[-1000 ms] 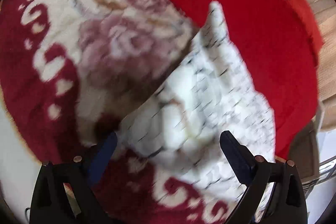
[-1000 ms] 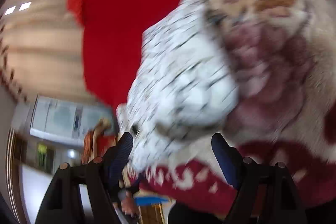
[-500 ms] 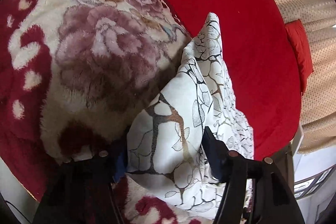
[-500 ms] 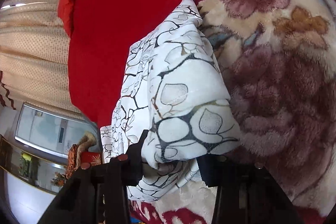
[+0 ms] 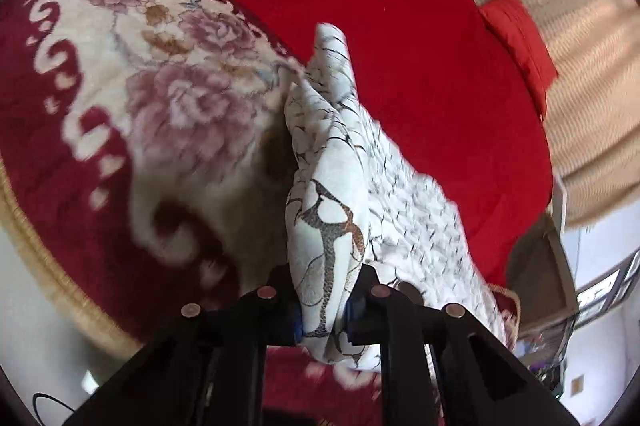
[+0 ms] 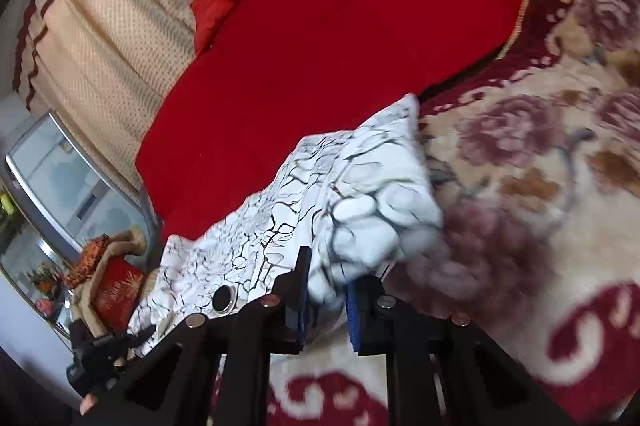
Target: Fold large clothes
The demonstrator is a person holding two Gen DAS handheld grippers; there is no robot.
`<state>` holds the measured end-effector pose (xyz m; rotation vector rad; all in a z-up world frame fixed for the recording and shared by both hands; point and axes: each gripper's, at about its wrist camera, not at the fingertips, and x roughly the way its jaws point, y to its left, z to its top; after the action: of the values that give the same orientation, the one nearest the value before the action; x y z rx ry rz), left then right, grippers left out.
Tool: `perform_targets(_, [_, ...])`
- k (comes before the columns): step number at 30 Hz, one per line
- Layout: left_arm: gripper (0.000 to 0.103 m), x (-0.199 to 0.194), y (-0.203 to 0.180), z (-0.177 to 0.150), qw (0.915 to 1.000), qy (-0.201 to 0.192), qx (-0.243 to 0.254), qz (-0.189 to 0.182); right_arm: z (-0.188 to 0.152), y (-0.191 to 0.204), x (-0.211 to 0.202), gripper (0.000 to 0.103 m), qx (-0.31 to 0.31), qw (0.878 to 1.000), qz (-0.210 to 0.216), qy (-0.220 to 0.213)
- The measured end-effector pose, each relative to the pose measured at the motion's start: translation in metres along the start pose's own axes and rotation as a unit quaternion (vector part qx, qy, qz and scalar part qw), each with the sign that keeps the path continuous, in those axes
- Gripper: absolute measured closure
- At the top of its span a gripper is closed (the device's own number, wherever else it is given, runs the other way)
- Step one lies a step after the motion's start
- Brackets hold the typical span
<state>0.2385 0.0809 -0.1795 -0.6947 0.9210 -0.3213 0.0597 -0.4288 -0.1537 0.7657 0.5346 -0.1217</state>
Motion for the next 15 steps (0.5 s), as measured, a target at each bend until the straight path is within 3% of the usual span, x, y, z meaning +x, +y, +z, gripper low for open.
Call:
perform_targets(2, [0.086, 0.01, 0.016, -0.007, 0.9997, 0.018, -0.012, 0.005, -0.007, -0.011, -0.017, 0.088, 0.013, 1.0, 0.003, 0.006])
perform_targets(5, [0.066, 0.039, 0.043, -0.005, 0.9961, 0.058, -0.06, 0.028, -0.009, -0.029, -0.003, 0.086, 0.033, 0.998, -0.015, 0.041])
perform_targets(8, [0.064, 0.026, 0.049, -0.003, 0.9964, 0.049, -0.067, 0.014, -0.006, -0.04, 0.008, 0.084, 0.076, 0.994, -0.019, 0.075])
perform_targets(11, [0.061, -0.002, 0.049, 0.007, 0.9984, 0.025, -0.041, 0.029, 0.009, -0.031, -0.014, 0.084, 0.044, 0.997, -0.06, 0.031])
perform_targets(13, [0.052, -0.017, 0.05, 0.013, 0.9986, 0.004, -0.035, 0.039, 0.023, -0.031, -0.033, 0.084, 0.045, 0.995, -0.084, -0.009])
perform_targets(15, [0.047, -0.03, 0.05, 0.017, 0.9975, -0.015, -0.032, 0.061, 0.036, -0.028, -0.039, 0.084, 0.035, 0.995, -0.083, -0.03])
